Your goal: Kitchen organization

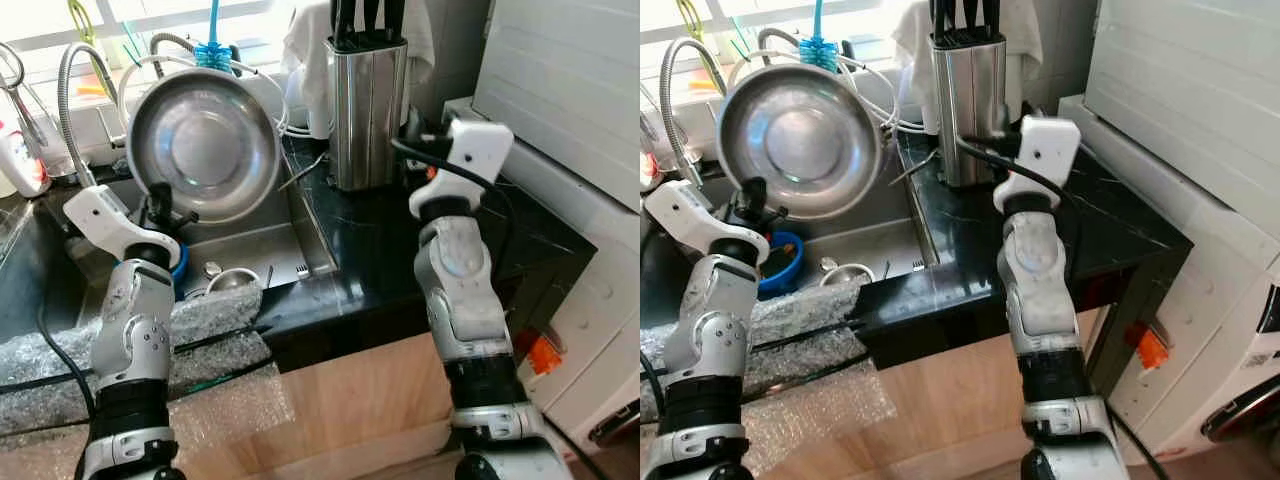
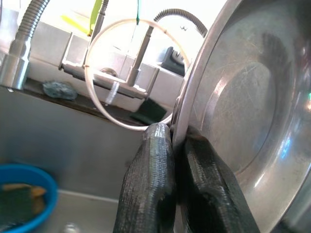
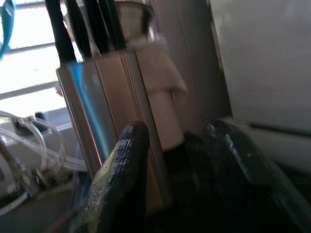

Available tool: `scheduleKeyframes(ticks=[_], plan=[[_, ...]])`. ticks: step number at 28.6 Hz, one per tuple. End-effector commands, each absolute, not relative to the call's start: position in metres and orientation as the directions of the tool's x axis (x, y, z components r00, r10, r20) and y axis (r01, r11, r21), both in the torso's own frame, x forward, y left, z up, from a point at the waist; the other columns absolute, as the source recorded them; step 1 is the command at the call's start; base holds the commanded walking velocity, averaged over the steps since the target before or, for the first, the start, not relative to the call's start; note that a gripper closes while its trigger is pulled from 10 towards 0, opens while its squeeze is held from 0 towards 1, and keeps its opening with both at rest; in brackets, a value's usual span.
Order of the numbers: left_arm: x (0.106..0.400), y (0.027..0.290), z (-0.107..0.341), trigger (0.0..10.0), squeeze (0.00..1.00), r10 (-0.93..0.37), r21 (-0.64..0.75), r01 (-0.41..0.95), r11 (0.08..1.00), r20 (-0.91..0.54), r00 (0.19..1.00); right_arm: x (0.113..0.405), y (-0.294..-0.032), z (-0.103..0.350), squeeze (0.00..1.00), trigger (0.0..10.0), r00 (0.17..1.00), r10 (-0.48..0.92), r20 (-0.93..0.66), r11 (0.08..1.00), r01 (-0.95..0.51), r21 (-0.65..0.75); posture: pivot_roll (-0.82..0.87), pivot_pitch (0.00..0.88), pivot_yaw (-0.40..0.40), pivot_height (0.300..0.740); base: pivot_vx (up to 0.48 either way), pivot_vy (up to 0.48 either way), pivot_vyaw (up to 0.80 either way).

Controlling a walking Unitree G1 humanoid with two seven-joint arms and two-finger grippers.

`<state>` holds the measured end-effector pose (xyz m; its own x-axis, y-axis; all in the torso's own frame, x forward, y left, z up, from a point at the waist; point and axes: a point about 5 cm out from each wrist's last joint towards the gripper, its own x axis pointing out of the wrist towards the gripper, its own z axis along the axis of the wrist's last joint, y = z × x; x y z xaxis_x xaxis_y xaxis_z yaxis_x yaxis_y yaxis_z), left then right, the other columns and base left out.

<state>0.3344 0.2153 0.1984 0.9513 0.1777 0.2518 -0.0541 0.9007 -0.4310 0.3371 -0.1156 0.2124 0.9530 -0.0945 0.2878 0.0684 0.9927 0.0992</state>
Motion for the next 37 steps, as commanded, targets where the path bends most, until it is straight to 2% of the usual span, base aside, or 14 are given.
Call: scheduleKeyframes(ticks=[1, 3, 6, 7, 11, 15, 20, 23, 28, 31, 32, 37], plan=[[0.336, 0.215, 0.200, 10.0, 0.00, 0.163, -0.383, -0.049, 0.922, 0.270, 0.949, 0.328, -0.110, 0.221, 0.00, 10.0, 0.936, -0.060, 0.346, 0.997, 0.036, 0.074, -0.08, 0.000, 0.109, 0.740, 0.000, 0.000, 0.00], [0.336, 0.217, 0.194, 10.0, 0.00, 0.151, -0.325, -0.061, 0.944, 0.259, 0.954, 0.316, -0.108, 0.213, 0.00, 10.0, 0.930, 0.002, 0.368, 1.000, 0.001, -0.008, -0.08, 0.000, 0.108, 0.740, 0.000, 0.000, 0.00], [0.336, 0.218, 0.191, 10.0, 0.00, 0.152, -0.315, -0.066, 0.947, 0.257, 0.954, 0.309, -0.110, 0.207, 0.00, 10.0, 0.934, -0.002, 0.357, 1.000, 0.009, -0.019, -0.08, 0.000, 0.108, 0.740, 0.000, 0.000, 0.00], [0.336, 0.220, 0.189, 10.0, 0.00, 0.146, -0.261, -0.076, 0.962, 0.258, 0.955, 0.302, -0.113, 0.200, 0.00, 10.0, 0.939, -0.006, 0.343, 1.000, 0.014, -0.022, -0.09, 0.000, 0.109, 0.740, 0.000, 0.000, 0.00], [0.336, 0.225, 0.186, 10.0, 0.00, 0.158, -0.218, -0.102, 0.971, 0.257, 0.954, 0.279, -0.118, 0.178, 0.00, 10.0, 0.952, 0.043, 0.305, 0.991, -0.001, -0.136, -0.10, 0.000, 0.110, 0.740, 0.000, 0.000, 0.00], [0.336, 0.229, 0.185, 10.0, 0.00, 0.162, -0.192, -0.113, 0.975, 0.262, 0.951, 0.264, -0.123, 0.165, 0.00, 10.0, 0.962, 0.057, 0.268, 0.988, -0.015, -0.155, -0.10, 0.000, 0.111, 0.740, 0.000, 0.000, 0.00], [0.337, 0.238, 0.185, 10.0, 0.00, 0.149, -0.068, -0.135, 0.988, 0.274, 0.950, 0.237, -0.139, 0.148, 0.00, 10.0, 0.978, 0.077, 0.196, 0.973, -0.031, -0.229, -0.12, 0.000, 0.114, 0.740, 0.000, 0.000, 0.00], [0.338, 0.241, 0.184, 10.0, 0.00, 0.153, -0.053, -0.144, 0.988, 0.273, 0.950, 0.232, -0.141, 0.144, 0.00, 10.0, 0.980, 0.077, 0.183, 0.971, -0.032, -0.237, -0.12, 0.000, 0.116, 0.740, 0.000, 0.000, 0.00], [0.346, 0.255, 0.191, 10.0, 0.00, 0.187, 0.153, -0.239, 0.959, 0.292, 0.938, 0.221, -0.147, 0.132, 0.00, 10.0, 0.990, 0.046, 0.137, 0.971, -0.012, -0.239, -0.13, 0.000, 0.120, 0.740, 0.000, 0.000, 0.00], [0.351, 0.253, 0.195, 10.0, 0.00, 0.156, 0.279, -0.242, 0.929, 0.298, 0.942, 0.220, -0.145, 0.133, 0.00, 10.0, 0.990, 0.039, 0.136, 0.975, -0.008, -0.224, -0.13, 0.000, 0.128, 0.740, 0.000, 0.000, 0.00], [0.355, 0.252, 0.195, 10.0, 0.00, 0.124, 0.369, -0.230, 0.900, 0.290, 0.949, 0.220, -0.143, 0.133, 0.00, 10.0, 0.990, 0.036, 0.136, 0.976, -0.006, -0.220, -0.13, 0.000, 0.132, 0.740, 0.000, 0.000, 0.00], [0.362, 0.250, 0.194, 10.0, 0.00, 0.085, 0.494, -0.209, 0.844, 0.262, 0.961, 0.219, -0.143, 0.133, 0.00, 10.0, 0.991, 0.016, 0.136, 0.977, 0.013, -0.212, -0.14, 0.000, 0.137, 0.740, 0.000, 0.000, 0.00]])
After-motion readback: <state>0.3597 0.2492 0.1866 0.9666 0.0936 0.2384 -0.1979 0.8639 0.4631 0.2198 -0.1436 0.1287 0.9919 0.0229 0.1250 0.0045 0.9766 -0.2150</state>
